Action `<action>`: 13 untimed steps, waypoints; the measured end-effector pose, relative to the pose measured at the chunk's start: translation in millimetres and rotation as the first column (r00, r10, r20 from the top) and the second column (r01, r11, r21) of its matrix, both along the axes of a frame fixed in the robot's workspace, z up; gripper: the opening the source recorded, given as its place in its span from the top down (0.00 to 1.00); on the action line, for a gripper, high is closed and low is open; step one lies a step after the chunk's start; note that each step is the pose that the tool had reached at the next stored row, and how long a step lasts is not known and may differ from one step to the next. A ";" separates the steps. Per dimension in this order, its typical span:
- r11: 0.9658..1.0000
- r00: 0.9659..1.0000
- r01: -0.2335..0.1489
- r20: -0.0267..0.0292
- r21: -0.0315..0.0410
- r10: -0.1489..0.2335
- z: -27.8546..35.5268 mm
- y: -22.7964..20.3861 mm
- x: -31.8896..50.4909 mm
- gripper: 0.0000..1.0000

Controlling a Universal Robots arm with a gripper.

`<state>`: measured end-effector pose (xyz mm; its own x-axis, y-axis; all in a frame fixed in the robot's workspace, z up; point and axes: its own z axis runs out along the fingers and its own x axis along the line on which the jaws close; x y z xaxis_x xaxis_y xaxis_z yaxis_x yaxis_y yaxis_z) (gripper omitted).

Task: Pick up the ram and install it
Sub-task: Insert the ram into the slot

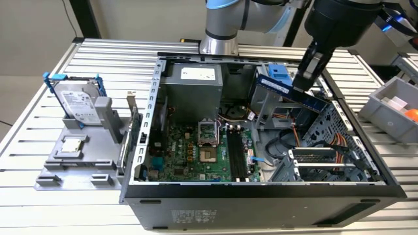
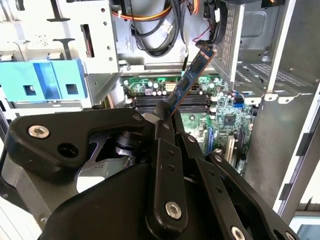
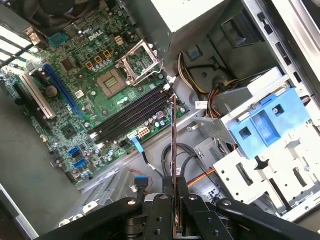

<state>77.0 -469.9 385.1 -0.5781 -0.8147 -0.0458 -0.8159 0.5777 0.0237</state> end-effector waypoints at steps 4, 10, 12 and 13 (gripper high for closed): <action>1.000 1.000 0.020 0.000 0.000 -0.020 0.0 0.0 0.0 1.00; 0.996 0.996 0.094 0.000 0.000 -0.094 -0.1 0.0 0.0 1.00; 0.994 0.994 0.109 0.000 0.000 -0.109 0.0 0.0 0.0 1.00; 0.993 0.993 0.117 0.000 0.000 -0.117 -0.1 0.0 0.0 1.00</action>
